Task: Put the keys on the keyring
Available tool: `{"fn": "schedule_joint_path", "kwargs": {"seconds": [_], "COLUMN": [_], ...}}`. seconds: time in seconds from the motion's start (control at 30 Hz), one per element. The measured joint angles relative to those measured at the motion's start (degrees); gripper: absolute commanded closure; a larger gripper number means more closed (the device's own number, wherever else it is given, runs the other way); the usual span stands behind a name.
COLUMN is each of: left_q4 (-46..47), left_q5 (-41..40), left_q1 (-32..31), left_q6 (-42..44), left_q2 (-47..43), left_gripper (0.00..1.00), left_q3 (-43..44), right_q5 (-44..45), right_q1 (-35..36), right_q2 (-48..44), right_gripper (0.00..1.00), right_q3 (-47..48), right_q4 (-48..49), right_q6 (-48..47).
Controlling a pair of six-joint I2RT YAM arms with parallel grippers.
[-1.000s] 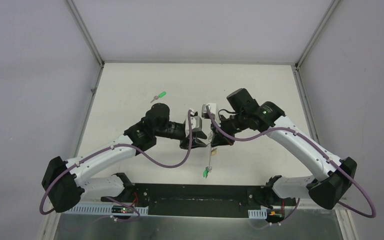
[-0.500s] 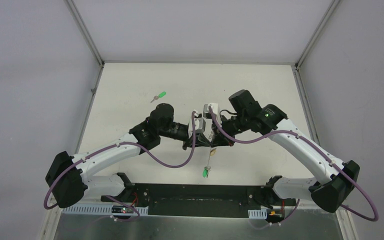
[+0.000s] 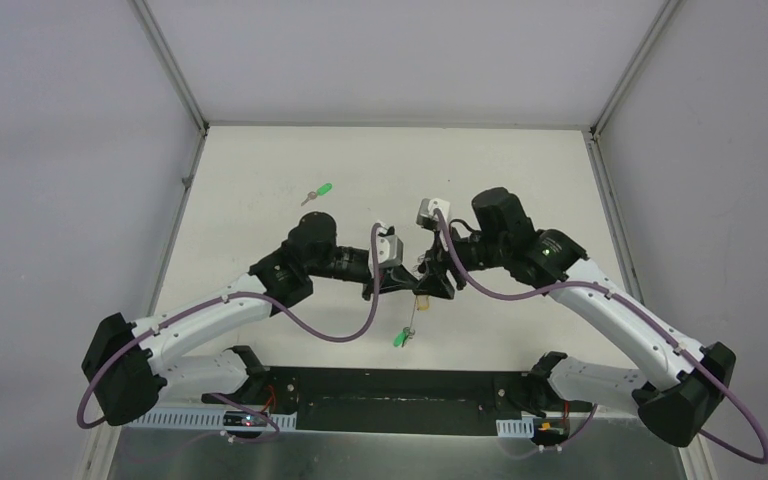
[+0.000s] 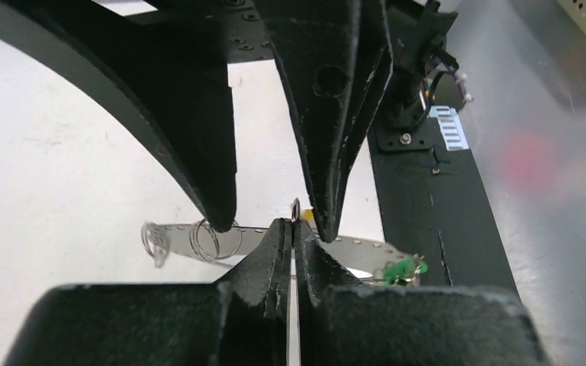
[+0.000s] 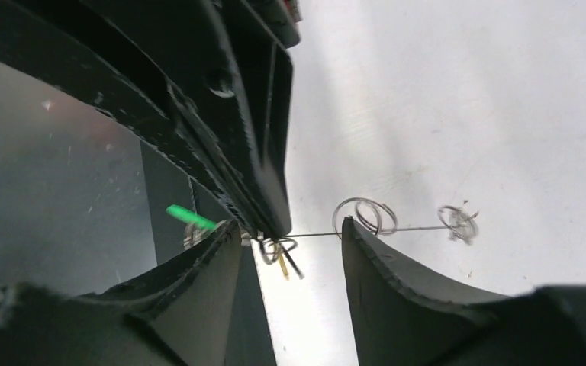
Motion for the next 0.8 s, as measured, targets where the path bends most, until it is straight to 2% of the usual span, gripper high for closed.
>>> {"fn": "schedule_joint_path", "kwargs": {"seconds": [0.23,0.37,0.5,0.8], "left_q4": [12.87,21.92,27.1,31.85], "left_q5": [-3.43,-5.73,-6.88,-7.69], "left_q1": [-0.02,-0.02,-0.02,-0.02], "left_q6": [-4.59,-7.56,-9.31,-10.47], "left_q2": [-5.25,-5.99,-5.97,-6.27], "left_gripper": [1.0,1.0,1.0,1.0], "left_q3": [-6.69,-10.27,-11.15,-11.23], "right_q5": [1.55,2.03,2.05,1.86], "right_q1": [-0.02,-0.22,-0.83,-2.27], "right_q2": [-6.97,-9.6,-11.54,-15.32], "right_gripper": [0.46,0.48,0.49,0.35], "right_q3": [-7.17,-9.01,-9.46,-10.27], "right_q4": [13.38,17.22,19.06,21.51], "right_q6": [7.76,10.16,11.21,10.73]}}
